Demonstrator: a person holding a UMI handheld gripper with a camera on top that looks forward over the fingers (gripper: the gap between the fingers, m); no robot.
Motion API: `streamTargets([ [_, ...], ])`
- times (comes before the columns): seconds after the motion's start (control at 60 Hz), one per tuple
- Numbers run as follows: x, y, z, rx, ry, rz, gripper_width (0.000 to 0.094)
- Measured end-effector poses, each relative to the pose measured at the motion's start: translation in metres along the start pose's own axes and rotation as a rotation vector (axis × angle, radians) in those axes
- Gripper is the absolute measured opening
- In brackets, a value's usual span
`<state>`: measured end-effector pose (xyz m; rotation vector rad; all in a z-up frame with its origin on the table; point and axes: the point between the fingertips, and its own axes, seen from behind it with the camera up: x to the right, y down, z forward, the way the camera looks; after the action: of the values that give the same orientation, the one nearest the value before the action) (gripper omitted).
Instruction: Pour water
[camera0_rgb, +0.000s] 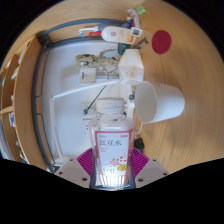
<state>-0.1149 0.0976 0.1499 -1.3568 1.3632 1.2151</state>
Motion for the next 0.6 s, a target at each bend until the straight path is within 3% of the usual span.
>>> streamTargets([
  [0.3,-0.002,0.006,0.004,-0.093,0.036,0.254,0.0460],
  [0.6,-0.017,0.002,-0.008,-0.130,0.030,0.193,0.0456],
])
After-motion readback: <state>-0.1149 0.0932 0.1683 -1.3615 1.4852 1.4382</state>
